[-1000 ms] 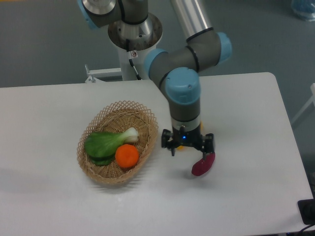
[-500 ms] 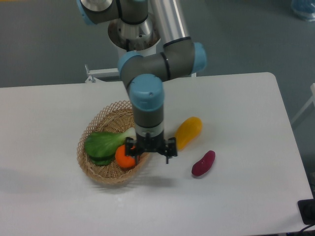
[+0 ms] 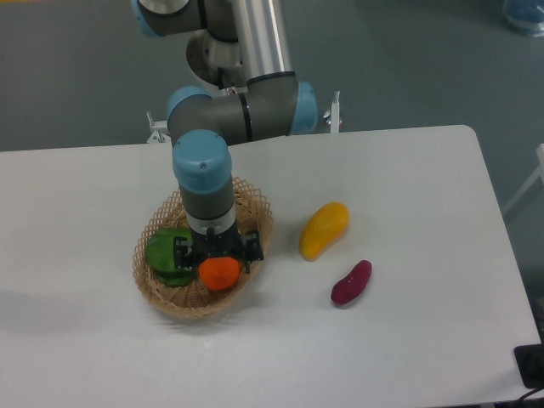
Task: Pick up the orange from the basket
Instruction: 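Lower the gripper into the basket and close it on the orange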
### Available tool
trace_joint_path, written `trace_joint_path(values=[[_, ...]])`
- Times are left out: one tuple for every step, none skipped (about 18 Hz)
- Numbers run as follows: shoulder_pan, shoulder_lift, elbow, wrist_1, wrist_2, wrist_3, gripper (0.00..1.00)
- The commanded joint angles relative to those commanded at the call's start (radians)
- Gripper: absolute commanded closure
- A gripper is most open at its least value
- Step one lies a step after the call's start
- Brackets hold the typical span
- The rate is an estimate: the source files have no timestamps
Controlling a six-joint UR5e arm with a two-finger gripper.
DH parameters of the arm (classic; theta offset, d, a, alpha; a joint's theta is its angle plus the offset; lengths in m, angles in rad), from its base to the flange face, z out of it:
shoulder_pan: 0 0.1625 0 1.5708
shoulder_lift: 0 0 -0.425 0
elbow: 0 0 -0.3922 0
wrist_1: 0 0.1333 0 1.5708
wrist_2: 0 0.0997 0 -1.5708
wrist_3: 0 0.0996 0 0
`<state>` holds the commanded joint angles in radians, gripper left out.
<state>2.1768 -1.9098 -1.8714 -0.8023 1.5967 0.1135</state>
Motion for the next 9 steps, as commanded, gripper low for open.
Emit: trace_joint_path(values=[[-0.009,-0.006,0.002,0.000,0.006,-0.002,0.00],[-0.011,-0.011,0.000,0.000,0.008,-0.009,0.00],[-0.012,-0.011,0.000,-0.002,0.008,-0.024,0.00],[-0.015,-0.018,-0.002,-0.002,0.009,-0.038,0.00],[-0.018,-0.020,-0.002,-0.002,0.009,-0.043,0.00],[-0.022,-0.031,0.000,0.000,0.009,-0.044,0.00],[-0.022,-0.035,0.000,0.000,0.009,-0.048,0.00],[-0.022,-0.047,0.005,0.000,0.009,-0.060,0.00],[-0.022,-0.054,0.009,0.000,0.012,-0.070,0.01]])
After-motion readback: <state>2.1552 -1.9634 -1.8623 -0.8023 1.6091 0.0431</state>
